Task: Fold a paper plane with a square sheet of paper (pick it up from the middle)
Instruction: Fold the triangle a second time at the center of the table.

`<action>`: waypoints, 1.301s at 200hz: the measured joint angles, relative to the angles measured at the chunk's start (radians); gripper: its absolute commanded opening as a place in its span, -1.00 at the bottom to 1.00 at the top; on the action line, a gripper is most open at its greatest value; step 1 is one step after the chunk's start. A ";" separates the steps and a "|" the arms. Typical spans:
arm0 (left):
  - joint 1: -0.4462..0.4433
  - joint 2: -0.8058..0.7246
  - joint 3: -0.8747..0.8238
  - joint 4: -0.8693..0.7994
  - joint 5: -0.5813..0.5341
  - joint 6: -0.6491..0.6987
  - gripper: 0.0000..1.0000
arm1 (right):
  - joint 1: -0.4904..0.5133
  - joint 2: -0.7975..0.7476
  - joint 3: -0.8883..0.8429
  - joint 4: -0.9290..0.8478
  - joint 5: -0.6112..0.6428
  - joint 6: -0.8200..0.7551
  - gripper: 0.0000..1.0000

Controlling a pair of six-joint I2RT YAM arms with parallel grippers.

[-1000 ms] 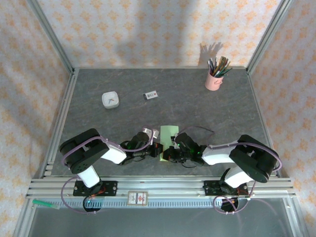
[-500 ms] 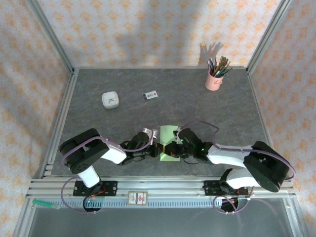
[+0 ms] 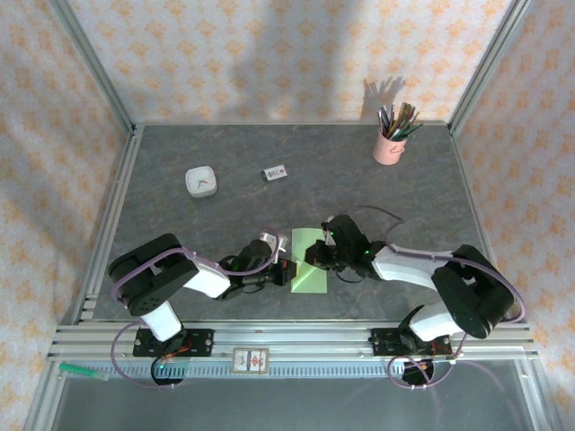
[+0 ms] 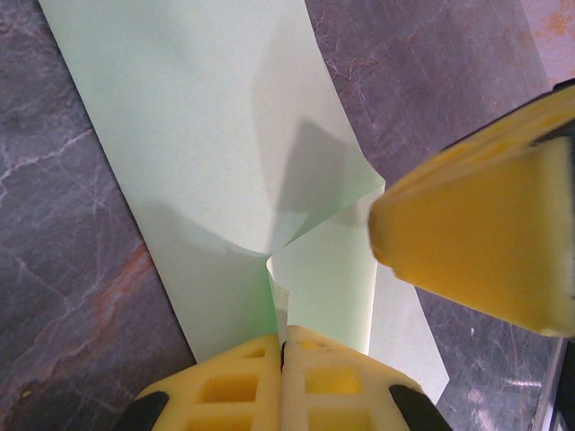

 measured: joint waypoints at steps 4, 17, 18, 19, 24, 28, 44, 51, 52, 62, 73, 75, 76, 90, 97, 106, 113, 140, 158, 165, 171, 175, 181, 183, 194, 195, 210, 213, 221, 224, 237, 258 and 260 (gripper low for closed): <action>0.000 0.000 0.000 -0.002 0.000 0.000 -1.00 | -0.001 0.005 0.002 0.000 0.001 -0.002 -1.00; 0.000 0.000 0.001 -0.003 0.000 0.000 -1.00 | -0.005 0.025 0.006 -0.004 0.001 -0.010 -1.00; 0.000 0.000 0.001 -0.003 0.000 0.000 -1.00 | -0.005 0.027 0.006 -0.004 0.000 -0.011 -1.00; 0.000 0.000 0.001 -0.003 0.000 0.000 -1.00 | -0.005 0.028 0.006 -0.004 0.000 -0.012 -1.00; 0.000 0.000 0.001 -0.003 0.000 0.000 -1.00 | -0.006 0.034 0.006 -0.005 0.000 -0.015 -1.00; 0.000 0.000 0.001 -0.003 0.000 0.000 -1.00 | -0.006 0.038 0.006 -0.006 0.000 -0.018 -1.00; 0.000 0.000 0.001 -0.004 0.000 0.000 -1.00 | -0.009 0.053 0.006 -0.010 -0.002 -0.027 -1.00; 0.000 0.000 0.002 -0.005 0.000 0.000 -1.00 | -0.010 0.060 0.006 -0.010 -0.002 -0.028 -1.00; 0.000 0.000 0.002 -0.005 0.000 0.000 -1.00 | -0.010 0.062 0.006 -0.010 -0.002 -0.029 -1.00; 0.000 -0.001 0.002 -0.005 0.000 0.000 -1.00 | -0.011 0.070 0.006 -0.010 -0.002 -0.034 -1.00; 0.000 -0.002 0.002 -0.007 0.000 0.000 -1.00 | -0.013 0.078 0.006 -0.011 -0.002 -0.039 -1.00; 0.000 -0.002 0.002 -0.007 0.000 0.000 -1.00 | -0.013 0.079 0.006 -0.011 -0.002 -0.039 -1.00; 0.000 -0.002 0.002 -0.007 0.000 0.000 -1.00 | -0.013 0.080 0.006 -0.011 -0.002 -0.040 -1.00; 0.000 -0.002 0.002 -0.008 0.000 0.000 -1.00 | -0.013 0.090 0.006 -0.012 -0.002 -0.047 -1.00; 0.000 -0.002 0.003 -0.010 0.000 0.000 -1.00 | -0.013 0.094 0.006 -0.014 -0.002 -0.050 -1.00; 0.000 -0.003 0.005 -0.014 0.000 0.000 -1.00 | -0.013 0.097 0.008 -0.014 -0.002 -0.053 -1.00; 0.000 -0.005 0.007 -0.018 0.000 0.000 -1.00 | -0.015 0.099 0.010 -0.014 -0.002 -0.056 -1.00; 0.000 -0.010 0.017 -0.044 0.000 0.000 -1.00 | -0.016 0.102 0.010 -0.014 -0.002 -0.063 -1.00; 0.000 -0.014 0.024 -0.064 -0.001 0.000 -1.00 | -0.016 0.102 0.010 -0.014 -0.002 -0.068 -1.00; 0.000 -0.017 0.027 -0.073 -0.001 0.001 -1.00 | -0.016 0.102 0.010 -0.014 -0.002 -0.069 -1.00; 0.000 -0.018 0.029 -0.080 -0.002 0.001 -1.00 | -0.016 0.102 0.010 -0.014 -0.002 -0.069 -1.00; 0.000 -0.020 0.032 -0.085 -0.002 0.001 -0.97 | -0.016 0.103 0.010 -0.014 -0.002 -0.069 -1.00; 0.000 -0.022 0.035 -0.096 -0.004 0.004 -0.93 | -0.016 0.103 0.010 -0.013 -0.002 -0.069 -1.00; 0.000 -0.023 0.037 -0.100 -0.005 0.004 -0.92 | -0.016 0.104 0.010 -0.013 -0.002 -0.069 -1.00; 0.000 -0.032 0.043 -0.126 -0.018 0.011 -0.85 | -0.016 0.106 0.007 -0.006 -0.002 -0.069 -1.00; 0.000 -0.033 0.043 -0.127 -0.018 0.011 -0.85 | -0.016 0.106 0.007 -0.005 -0.002 -0.069 -1.00; 0.000 -0.050 0.052 -0.171 -0.038 0.019 -0.73 | -0.015 0.111 0.003 0.011 -0.005 -0.069 -1.00; 0.001 -0.054 0.054 -0.179 -0.042 0.020 -0.70 | -0.015 0.111 0.002 0.013 -0.006 -0.068 -1.00; 0.001 -0.068 0.058 -0.206 -0.052 0.026 -0.65 | -0.016 0.112 -0.001 0.021 -0.007 -0.068 -1.00; 0.002 -0.076 0.058 -0.221 -0.058 0.024 -0.63 | -0.016 0.112 -0.002 0.023 -0.007 -0.068 -1.00; 0.008 -0.108 0.059 -0.269 -0.077 0.028 -0.55 | -0.016 0.112 -0.006 0.031 -0.007 -0.068 -1.00; 0.016 -0.167 0.060 -0.323 -0.092 0.028 -0.50 | -0.016 0.112 -0.009 0.037 -0.008 -0.068 -1.00; 0.016 -0.172 0.060 -0.327 -0.092 0.027 -0.50 | -0.016 0.112 -0.009 0.037 -0.008 -0.068 -1.00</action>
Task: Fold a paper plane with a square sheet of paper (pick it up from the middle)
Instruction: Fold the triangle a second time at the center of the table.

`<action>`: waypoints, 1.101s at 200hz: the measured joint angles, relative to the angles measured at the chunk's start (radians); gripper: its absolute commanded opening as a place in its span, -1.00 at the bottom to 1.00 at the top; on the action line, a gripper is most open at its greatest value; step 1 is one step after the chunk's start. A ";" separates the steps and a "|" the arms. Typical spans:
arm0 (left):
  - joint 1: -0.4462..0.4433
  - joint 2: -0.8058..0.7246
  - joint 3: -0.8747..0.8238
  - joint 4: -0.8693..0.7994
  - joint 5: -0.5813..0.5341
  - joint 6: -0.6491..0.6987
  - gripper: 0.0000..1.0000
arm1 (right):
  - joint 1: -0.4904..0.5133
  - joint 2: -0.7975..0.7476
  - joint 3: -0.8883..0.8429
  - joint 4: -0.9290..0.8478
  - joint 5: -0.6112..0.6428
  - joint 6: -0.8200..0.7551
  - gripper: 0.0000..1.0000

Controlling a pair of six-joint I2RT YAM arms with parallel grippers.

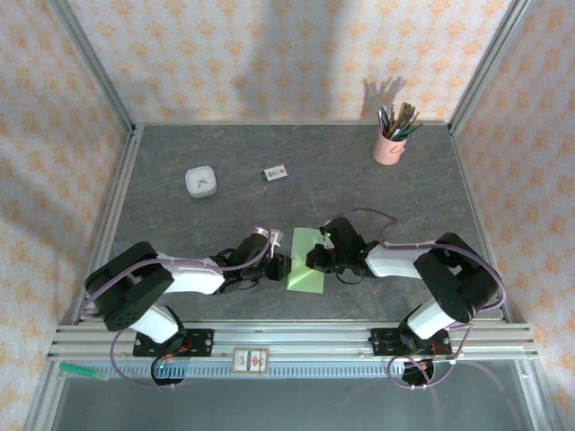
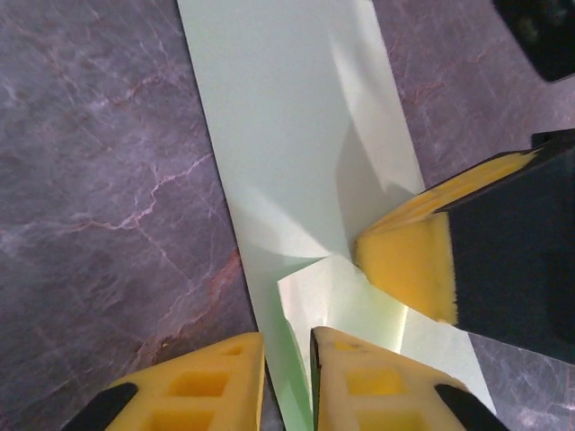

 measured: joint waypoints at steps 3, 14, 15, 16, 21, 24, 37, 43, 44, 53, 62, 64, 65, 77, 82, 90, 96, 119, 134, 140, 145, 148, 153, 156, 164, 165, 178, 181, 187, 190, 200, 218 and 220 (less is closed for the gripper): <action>0.000 -0.011 0.000 -0.006 0.000 -0.002 -0.50 | 0.000 0.000 0.000 0.000 0.000 0.000 -1.00; 0.000 -0.045 0.000 -0.016 0.002 -0.011 -0.52 | 0.000 0.000 0.000 0.000 0.000 0.000 -1.00; -0.001 -0.048 0.000 -0.016 0.002 -0.011 -0.53 | 0.000 0.000 0.000 0.000 0.000 0.000 -1.00; -0.002 -0.050 0.000 -0.016 0.002 -0.012 -0.53 | 0.000 0.000 0.000 0.000 0.000 0.000 -1.00; -0.003 -0.067 -0.001 -0.017 0.005 -0.019 -0.56 | 0.000 0.000 0.000 0.000 0.000 0.000 -1.00; -0.005 -0.076 -0.002 -0.017 0.006 -0.021 -0.58 | 0.000 0.000 0.000 0.000 0.000 0.000 -1.00; -0.020 -0.112 -0.010 -0.006 0.019 -0.045 -0.72 | 0.000 0.000 0.000 0.000 0.000 0.000 -1.00; -0.031 -0.124 -0.016 0.004 0.026 -0.061 -0.79 | 0.000 0.000 0.000 0.000 0.000 0.000 -1.00; -0.033 -0.125 -0.016 0.005 0.027 -0.061 -0.79 | 0.000 0.000 0.000 0.000 0.000 0.000 -1.00; -0.051 -0.129 -0.022 0.024 0.043 -0.080 -0.87 | 0.000 0.000 0.000 0.000 0.001 0.000 -1.00; -0.066 -0.121 -0.023 0.039 0.058 -0.100 -0.92 | 0.000 0.000 0.000 0.000 0.001 0.000 -1.00; -0.069 -0.119 -0.023 0.042 0.064 -0.098 -0.93 | 0.000 0.000 0.000 0.000 0.001 0.000 -1.00; -0.071 -0.118 -0.023 0.044 0.066 -0.099 -0.93 | 0.000 0.000 0.000 0.000 0.001 0.000 -1.00; -0.081 -0.094 -0.023 0.071 0.089 -0.118 -0.98 | 0.000 0.000 0.000 0.000 0.001 -0.001 -1.00; -0.082 -0.082 -0.023 0.080 0.095 -0.122 -0.98 | 0.000 0.001 0.000 0.000 0.001 0.000 -1.00; -0.082 -0.058 -0.023 0.095 0.105 -0.129 -0.99 | 0.000 0.001 0.000 0.000 0.000 -0.001 -1.00; -0.082 -0.040 -0.021 0.103 0.113 -0.133 -0.99 | 0.000 0.001 0.000 0.000 0.000 -0.001 -1.00; -0.084 0.020 -0.013 0.122 0.132 -0.140 -1.00 | 0.000 0.001 0.000 -0.001 0.000 -0.001 -1.00; -0.084 0.048 -0.004 0.128 0.143 -0.140 -1.00 | 0.000 0.001 0.002 -0.002 0.001 -0.001 -1.00; -0.084 0.055 0.000 0.128 0.146 -0.140 -1.00 | 0.000 0.001 0.002 -0.002 0.000 -0.001 -1.00; -0.084 0.061 0.004 0.128 0.148 -0.139 -1.00 | 0.000 0.002 0.002 -0.002 0.001 -0.001 -1.00; -0.084 0.064 0.007 0.128 0.148 -0.139 -1.00 | 0.000 0.002 0.002 -0.002 0.001 -0.001 -1.00; -0.084 0.069 0.011 0.128 0.148 -0.139 -1.00 | 0.000 0.002 0.002 -0.002 0.001 -0.001 -1.00; -0.084 0.071 0.013 0.127 0.148 -0.138 -1.00 | 0.000 0.002 0.002 -0.002 0.000 -0.002 -1.00; -0.084 0.077 0.018 0.127 0.148 -0.134 -1.00 | 0.000 0.004 0.002 -0.001 0.000 -0.002 -1.00; -0.084 0.077 0.018 0.127 0.148 -0.134 -1.00 | 0.000 0.004 0.002 -0.001 0.000 -0.002 -1.00; -0.084 0.084 0.021 0.126 0.146 -0.126 -1.00 | 0.000 0.007 0.005 -0.002 0.000 -0.005 -1.00; -0.084 0.086 0.021 0.126 0.145 -0.124 -1.00 | 0.000 0.008 0.006 -0.002 0.000 -0.005 -1.00; -0.084 0.090 0.021 0.122 0.144 -0.119 -1.00 | 0.000 0.010 0.009 -0.002 0.000 -0.006 -1.00; -0.084 0.093 0.021 0.120 0.144 -0.115 -1.00 | 0.000 0.011 0.010 -0.002 0.000 -0.008 -1.00; -0.084 0.100 0.021 0.111 0.140 -0.111 -1.00 | 0.000 0.014 0.014 -0.003 0.000 -0.009 -1.00; -0.084 0.106 0.021 0.092 0.129 -0.097 -1.00 | 0.000 0.021 0.021 -0.003 0.000 -0.012 -1.00; -0.084 0.106 0.021 0.089 0.127 -0.094 -1.00 | 0.000 0.021 0.021 -0.004 0.000 -0.013 -1.00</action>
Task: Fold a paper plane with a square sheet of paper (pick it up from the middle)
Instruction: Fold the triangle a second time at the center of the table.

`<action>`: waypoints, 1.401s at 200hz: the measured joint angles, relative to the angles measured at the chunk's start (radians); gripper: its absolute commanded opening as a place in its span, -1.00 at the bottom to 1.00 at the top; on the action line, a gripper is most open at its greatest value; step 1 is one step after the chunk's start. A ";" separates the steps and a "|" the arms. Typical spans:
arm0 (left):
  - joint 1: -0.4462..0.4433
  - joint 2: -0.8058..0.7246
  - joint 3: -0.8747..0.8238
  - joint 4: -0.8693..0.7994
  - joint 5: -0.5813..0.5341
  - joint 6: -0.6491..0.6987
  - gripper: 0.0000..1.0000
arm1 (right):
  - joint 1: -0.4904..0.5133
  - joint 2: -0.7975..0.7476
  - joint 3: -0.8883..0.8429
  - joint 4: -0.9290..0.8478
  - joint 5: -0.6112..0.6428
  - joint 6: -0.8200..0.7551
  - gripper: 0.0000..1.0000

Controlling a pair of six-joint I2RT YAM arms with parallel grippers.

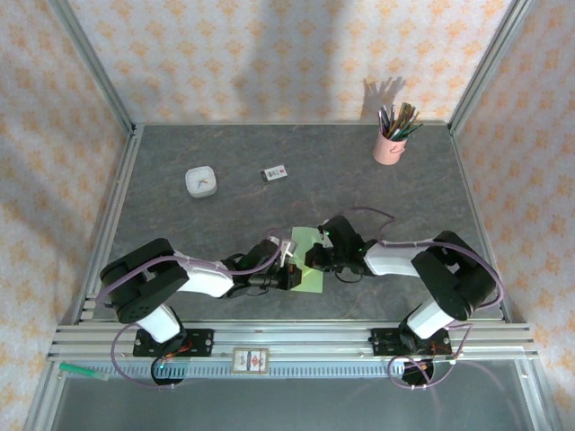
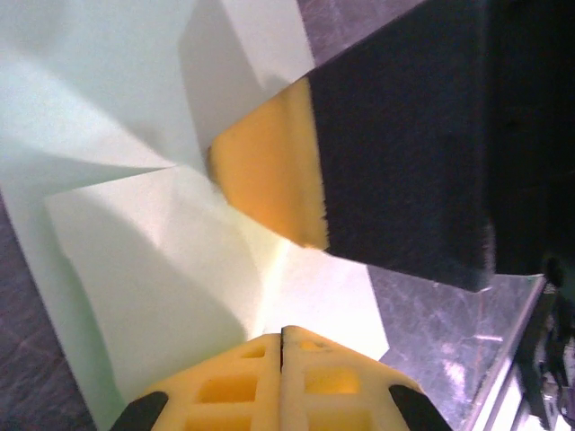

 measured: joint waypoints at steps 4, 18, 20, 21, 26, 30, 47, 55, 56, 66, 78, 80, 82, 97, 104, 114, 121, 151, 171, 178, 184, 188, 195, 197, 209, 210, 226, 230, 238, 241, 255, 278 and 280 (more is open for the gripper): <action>0.000 0.000 0.000 -0.003 -0.005 0.003 -1.00 | 0.000 0.000 0.000 -0.001 0.000 0.000 -1.00; 0.000 0.000 0.000 -0.017 -0.013 0.012 -1.00 | 0.000 0.000 0.001 -0.002 0.000 -0.006 -1.00; 0.000 0.000 0.000 -0.018 -0.014 0.013 -1.00 | 0.000 0.000 0.001 -0.002 0.000 -0.006 -1.00; 0.000 0.000 0.000 -0.019 -0.014 0.015 -1.00 | 0.000 0.000 0.001 -0.002 0.000 -0.007 -1.00; 0.000 0.000 0.000 -0.023 -0.018 0.016 -1.00 | 0.000 0.000 0.001 -0.002 0.000 -0.007 -1.00; 0.000 0.000 0.000 -0.026 -0.022 0.020 -1.00 | 0.000 0.000 0.001 -0.002 0.000 -0.008 -1.00; 0.000 0.000 0.000 -0.032 -0.031 0.034 -1.00 | 0.000 0.001 0.002 -0.003 0.000 -0.015 -1.00; 0.000 0.000 0.000 -0.033 -0.032 0.038 -1.00 | 0.000 0.002 0.004 -0.006 0.000 -0.018 -1.00; 0.000 0.000 0.000 -0.034 -0.032 0.038 -1.00 | 0.000 0.002 0.004 -0.006 0.000 -0.018 -1.00; 0.000 0.000 0.000 -0.034 -0.035 0.043 -1.00 | 0.000 0.003 0.006 -0.008 0.000 -0.023 -1.00; 0.000 -0.002 0.000 -0.036 -0.038 0.051 -1.00 | 0.000 0.006 0.008 -0.009 0.000 -0.027 -1.00; 0.000 -0.002 0.000 -0.037 -0.039 0.053 -1.00 | 0.000 0.006 0.008 -0.010 0.000 -0.027 -1.00; 0.000 -0.003 0.000 -0.037 -0.039 0.053 -1.00 | 0.000 0.006 0.009 -0.010 0.000 -0.029 -1.00; 0.000 -0.005 -0.002 -0.039 -0.043 0.060 -1.00 | 0.000 0.011 0.014 -0.010 0.000 -0.034 -1.00; 0.000 -0.007 -0.004 -0.039 -0.043 0.060 -1.00 | 0.000 0.013 0.016 -0.010 0.000 -0.037 -1.00; 0.000 -0.013 -0.010 -0.038 -0.043 0.060 -1.00 | 0.000 0.016 0.018 -0.010 -0.001 -0.040 -1.00; -0.003 -0.018 -0.015 -0.038 -0.044 0.060 -1.00 | 0.000 0.018 0.020 -0.012 -0.002 -0.043 -1.00; -0.020 -0.050 -0.048 -0.038 -0.058 0.060 -1.00 | 0.000 0.025 0.027 -0.016 -0.002 -0.051 -1.00; -0.024 -0.079 -0.073 -0.045 -0.060 0.060 -1.00 | 0.000 0.026 0.029 -0.017 -0.002 -0.052 -1.00; -0.026 -0.092 -0.082 -0.054 -0.062 0.060 -1.00 | 0.000 0.026 0.030 -0.018 -0.003 -0.055 -1.00; -0.026 -0.105 -0.088 -0.066 -0.063 0.061 -1.00 | 0.000 0.026 0.030 -0.019 -0.003 -0.057 -1.00; -0.026 -0.114 -0.092 -0.074 -0.063 0.061 -1.00 | 0.000 0.026 0.030 -0.020 -0.002 -0.058 -1.00; -0.026 -0.130 -0.098 -0.093 -0.066 0.064 -1.00 | 0.000 0.026 0.031 -0.021 -0.002 -0.060 -1.00; -0.026 -0.137 -0.099 -0.100 -0.067 0.066 -1.00 | 0.000 0.027 0.031 -0.022 -0.002 -0.060 -1.00; -0.026 -0.171 -0.104 -0.141 -0.077 0.068 -1.00 | 0.000 0.028 0.033 -0.024 -0.003 -0.063 -1.00; -0.026 -0.174 -0.104 -0.144 -0.077 0.068 -1.00 | 0.000 0.028 0.033 -0.024 -0.003 -0.063 -1.00; -0.026 -0.229 -0.106 -0.178 -0.081 0.067 -1.00 | 0.000 0.031 0.035 -0.024 -0.003 -0.067 -1.00; -0.026 -0.242 -0.106 -0.179 -0.081 0.067 -1.00 | 0.000 0.031 0.035 -0.024 -0.003 -0.068 -1.00; -0.026 -0.266 -0.106 -0.177 -0.080 0.066 -1.00 | 0.000 0.032 0.036 -0.024 -0.003 -0.070 -1.00; -0.026 -0.274 -0.106 -0.175 -0.079 0.064 -1.00 | 0.000 0.032 0.037 -0.024 -0.003 -0.070 -1.00; -0.026 -0.286 -0.100 -0.160 -0.071 0.057 -1.00 | 0.000 0.032 0.037 -0.024 -0.003 -0.070 -1.00; -0.026 -0.235 -0.061 -0.133 -0.048 0.056 -1.00 | 0.000 0.032 0.037 -0.024 -0.003 -0.070 -1.00; -0.026 -0.229 -0.056 -0.132 -0.047 0.056 -1.00 | 0.000 0.032 0.037 -0.024 -0.003 -0.070 -1.00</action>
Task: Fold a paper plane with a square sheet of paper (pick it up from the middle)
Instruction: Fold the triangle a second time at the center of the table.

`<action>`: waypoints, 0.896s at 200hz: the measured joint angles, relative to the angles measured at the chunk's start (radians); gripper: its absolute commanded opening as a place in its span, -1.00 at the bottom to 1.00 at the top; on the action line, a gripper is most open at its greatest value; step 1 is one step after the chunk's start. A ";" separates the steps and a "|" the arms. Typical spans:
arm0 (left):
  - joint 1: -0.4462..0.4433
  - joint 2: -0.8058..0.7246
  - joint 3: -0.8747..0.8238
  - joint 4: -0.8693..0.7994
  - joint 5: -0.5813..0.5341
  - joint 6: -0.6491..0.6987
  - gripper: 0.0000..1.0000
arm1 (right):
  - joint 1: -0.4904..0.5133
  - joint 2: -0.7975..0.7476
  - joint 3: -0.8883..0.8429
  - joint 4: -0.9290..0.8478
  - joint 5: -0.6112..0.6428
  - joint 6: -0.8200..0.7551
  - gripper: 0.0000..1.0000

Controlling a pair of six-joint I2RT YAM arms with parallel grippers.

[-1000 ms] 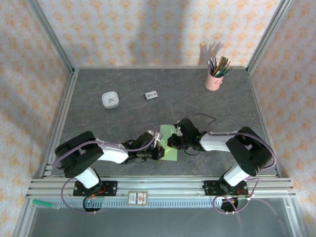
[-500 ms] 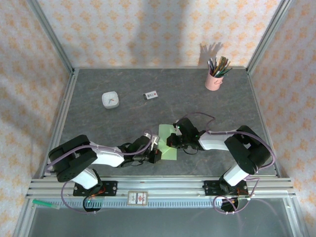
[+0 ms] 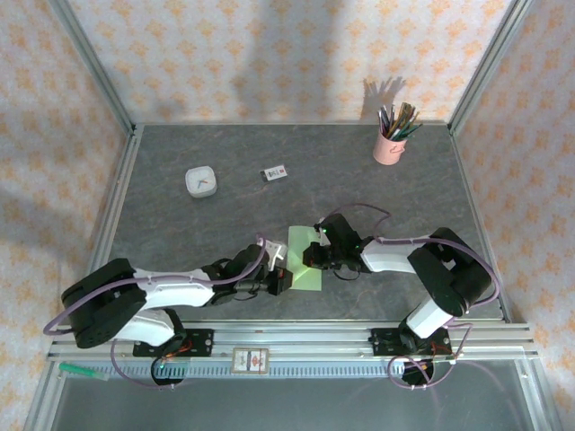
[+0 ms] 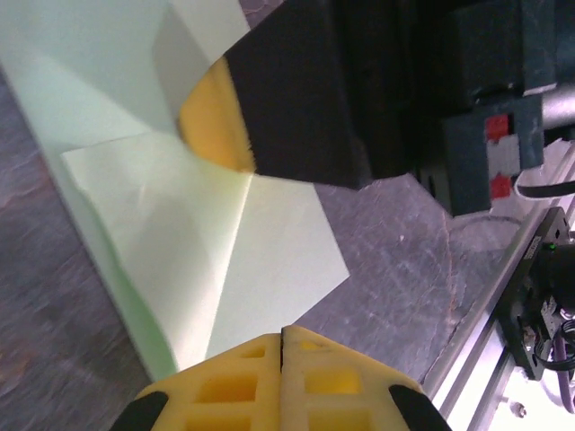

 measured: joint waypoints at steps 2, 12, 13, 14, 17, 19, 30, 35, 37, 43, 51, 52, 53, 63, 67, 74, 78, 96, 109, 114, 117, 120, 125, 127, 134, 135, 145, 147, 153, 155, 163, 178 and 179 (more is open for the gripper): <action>0.000 0.008 0.006 0.002 0.002 0.000 -1.00 | 0.000 0.000 0.000 0.000 0.000 0.000 -1.00; 0.000 0.053 0.039 0.009 0.010 0.003 -1.00 | 0.000 0.000 0.000 0.000 0.000 0.000 -1.00; 0.000 0.056 0.041 0.009 0.011 0.003 -1.00 | 0.000 0.000 0.000 0.000 0.000 0.000 -1.00; 0.000 0.062 0.046 0.009 0.012 0.003 -1.00 | 0.000 0.000 0.000 0.000 0.000 0.000 -1.00; 0.000 0.076 0.055 0.013 0.014 0.004 -1.00 | 0.000 0.000 0.000 0.000 0.000 0.000 -1.00; 0.000 0.083 0.059 0.013 0.014 0.004 -1.00 | 0.000 0.000 0.000 0.000 0.000 0.000 -1.00; 0.000 0.121 0.083 0.021 0.017 0.008 -1.00 | 0.000 0.000 0.000 0.000 0.000 0.000 -1.00; 0.000 0.137 0.090 0.026 0.017 0.009 -1.00 | 0.000 0.000 0.000 0.000 0.000 0.000 -1.00; 0.000 0.141 0.092 0.028 0.017 0.010 -1.00 | 0.000 0.000 0.000 0.000 0.000 0.000 -1.00; 0.001 0.158 0.095 0.032 0.017 0.011 -1.00 | 0.000 0.000 0.000 0.000 0.000 0.000 -1.00; 0.003 0.174 0.096 0.037 0.017 0.014 -1.00 | 0.000 0.000 0.000 0.000 0.000 0.000 -1.00; 0.003 0.177 0.096 0.037 0.018 0.015 -1.00 | 0.000 0.000 0.000 0.000 0.000 0.000 -1.00; 0.003 0.178 0.096 0.037 0.018 0.016 -1.00 | 0.000 0.000 0.000 0.000 0.000 0.000 -1.00; 0.008 0.195 0.096 0.039 0.018 0.022 -1.00 | 0.000 0.000 0.000 0.000 0.000 0.000 -1.00; 0.010 0.203 0.095 0.040 0.018 0.024 -1.00 | 0.000 0.000 0.000 0.000 0.000 0.000 -1.00; 0.013 0.213 0.095 0.042 0.018 0.027 -1.00 | 0.000 0.000 0.000 0.000 0.000 0.000 -1.00; 0.014 0.218 0.095 0.043 0.018 0.029 -1.00 | 0.000 0.000 0.000 0.000 0.000 -0.001 -1.00; 0.016 0.229 0.081 0.053 0.018 0.030 -1.00 | 0.000 0.000 0.000 0.000 0.000 -0.003 -1.00; 0.016 0.228 0.063 0.081 0.018 0.029 -1.00 | 0.000 0.001 0.000 0.000 0.000 -0.004 -1.00; 0.016 0.227 0.056 0.093 0.019 0.029 -1.00 | 0.000 0.001 0.000 0.000 0.000 -0.004 -1.00; 0.017 0.226 0.052 0.099 0.019 0.029 -1.00 | 0.000 0.001 0.000 -0.001 0.000 -0.004 -1.00; 0.018 0.224 0.047 0.105 0.020 0.029 -1.00 | 0.000 0.001 0.000 -0.001 0.000 -0.004 -1.00; 0.020 0.220 0.039 0.114 0.021 0.029 -1.00 | 0.000 0.001 0.000 -0.001 0.000 -0.004 -1.00; 0.020 0.219 0.035 0.118 0.021 0.029 -1.00 | 0.000 0.001 0.000 -0.001 0.000 -0.004 -1.00; 0.021 0.212 0.023 0.127 0.021 0.029 -1.00 | 0.000 0.001 0.000 -0.001 0.000 -0.004 -1.00; 0.021 0.211 0.022 0.127 0.021 0.029 -1.00 | 0.000 0.001 0.001 -0.001 0.000 -0.004 -1.00; 0.022 0.200 0.004 0.140 0.021 0.028 -1.00 | 0.000 0.001 0.001 -0.001 0.000 -0.005 -1.00; 0.022 0.199 0.001 0.142 0.021 0.028 -1.00 | 0.000 0.001 0.001 -0.001 0.000 -0.005 -1.00; 0.022 0.193 -0.010 0.150 0.021 0.028 -1.00 | 0.000 0.001 0.001 -0.001 0.000 -0.007 -1.00; 0.022 0.192 -0.011 0.151 0.021 0.028 -1.00 | 0.000 0.001 0.001 -0.001 0.000 -0.007 -1.00; 0.022 0.185 -0.023 0.159 0.021 0.027 -1.00 | 0.000 0.001 0.001 -0.001 0.000 -0.007 -1.00; 0.022 0.177 -0.040 0.176 0.025 0.026 -1.00 | 0.000 0.003 0.003 -0.002 0.000 -0.007 -1.00; 0.022 0.177 -0.041 0.177 0.025 0.026 -1.00 | 0.000 0.003 0.003 -0.002 0.000 -0.007 -1.00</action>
